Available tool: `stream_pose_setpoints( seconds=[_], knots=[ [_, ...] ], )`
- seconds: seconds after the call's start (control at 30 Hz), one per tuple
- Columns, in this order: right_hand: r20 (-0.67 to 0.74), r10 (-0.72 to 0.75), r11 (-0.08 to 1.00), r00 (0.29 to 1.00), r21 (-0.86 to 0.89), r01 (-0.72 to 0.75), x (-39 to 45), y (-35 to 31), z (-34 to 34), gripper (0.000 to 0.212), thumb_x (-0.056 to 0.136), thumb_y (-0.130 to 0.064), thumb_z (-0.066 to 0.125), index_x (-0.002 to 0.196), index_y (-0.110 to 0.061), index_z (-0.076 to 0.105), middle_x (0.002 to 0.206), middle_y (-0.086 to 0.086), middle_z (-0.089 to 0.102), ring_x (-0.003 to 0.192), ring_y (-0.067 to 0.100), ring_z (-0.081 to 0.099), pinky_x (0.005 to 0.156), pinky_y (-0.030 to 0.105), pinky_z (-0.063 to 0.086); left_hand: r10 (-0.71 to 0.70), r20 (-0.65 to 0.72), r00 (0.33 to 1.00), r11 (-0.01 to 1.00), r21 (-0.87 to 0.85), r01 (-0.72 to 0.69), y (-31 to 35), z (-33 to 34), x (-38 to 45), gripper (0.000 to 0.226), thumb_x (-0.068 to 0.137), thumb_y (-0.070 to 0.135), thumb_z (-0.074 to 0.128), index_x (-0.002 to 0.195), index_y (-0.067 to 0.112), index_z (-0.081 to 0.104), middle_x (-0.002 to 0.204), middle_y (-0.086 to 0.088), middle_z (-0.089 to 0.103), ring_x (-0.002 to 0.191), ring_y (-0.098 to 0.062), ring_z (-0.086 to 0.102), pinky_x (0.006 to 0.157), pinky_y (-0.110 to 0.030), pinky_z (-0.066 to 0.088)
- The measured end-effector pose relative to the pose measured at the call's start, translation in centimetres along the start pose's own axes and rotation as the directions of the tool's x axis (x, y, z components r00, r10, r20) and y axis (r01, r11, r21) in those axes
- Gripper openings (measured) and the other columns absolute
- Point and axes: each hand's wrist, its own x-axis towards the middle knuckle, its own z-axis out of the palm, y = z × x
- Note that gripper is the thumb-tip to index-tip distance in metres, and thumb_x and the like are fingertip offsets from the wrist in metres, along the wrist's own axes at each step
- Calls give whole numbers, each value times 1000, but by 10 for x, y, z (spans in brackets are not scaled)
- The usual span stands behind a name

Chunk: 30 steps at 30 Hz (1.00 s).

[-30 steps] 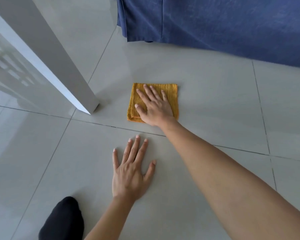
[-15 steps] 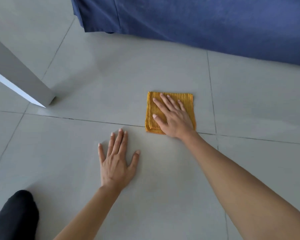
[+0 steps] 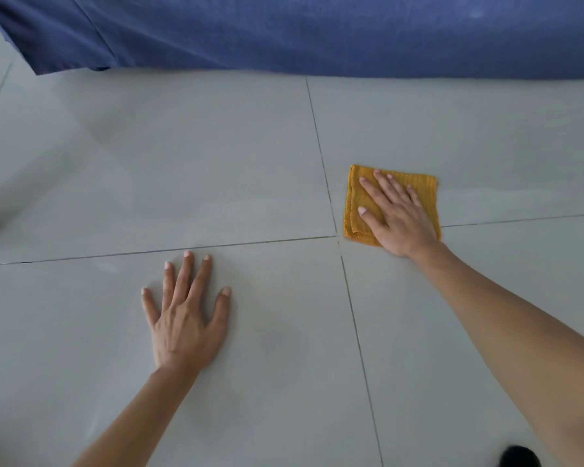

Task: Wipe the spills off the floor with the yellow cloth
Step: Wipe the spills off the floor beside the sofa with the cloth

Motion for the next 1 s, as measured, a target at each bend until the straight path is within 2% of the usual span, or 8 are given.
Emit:
stream_pose_setpoints(
  seconds=[0.33,0.5,0.77,0.9,1.0],
  knots=[
    [-20,206,978,978,38,-205,-31,104,-11,72,86,-66,12,153,-38,11,163,-8,6,150,14,6,120,42,6,115,46,992,990,74,-119,13,10,-4,62,87,61,17,147,44,13,157,17,5,145,-4,1,116,-47,-5],
    [-19,363,931,932,51,-361,-49,131,-10,61,98,-55,24,153,-35,11,163,-6,4,150,15,4,121,44,4,116,52,992,989,85,-120,12,9,-5,64,86,61,13,148,44,9,156,18,1,145,-4,0,116,-48,-3],
    [-19,531,846,847,80,-528,-76,102,-2,61,99,-52,22,155,-31,9,164,-2,2,150,17,0,120,46,0,125,59,990,988,85,-130,10,11,-3,64,87,61,10,148,43,2,154,20,-7,145,-6,-4,115,-49,-7],
    [-3,553,831,833,80,-551,-85,73,2,62,98,-53,19,154,-30,7,164,-2,0,150,16,-3,120,46,-2,148,75,986,986,66,-153,8,10,-1,67,86,61,10,149,39,4,157,17,-5,146,-7,-4,115,-48,-8],
    [14,537,840,843,77,-537,-88,43,5,63,98,-54,18,155,-30,5,164,-2,-1,150,17,-4,120,47,-2,202,103,974,979,11,-204,-2,5,-2,70,85,61,11,150,35,4,155,17,-7,145,-5,-6,115,-42,-10]
  ],
)
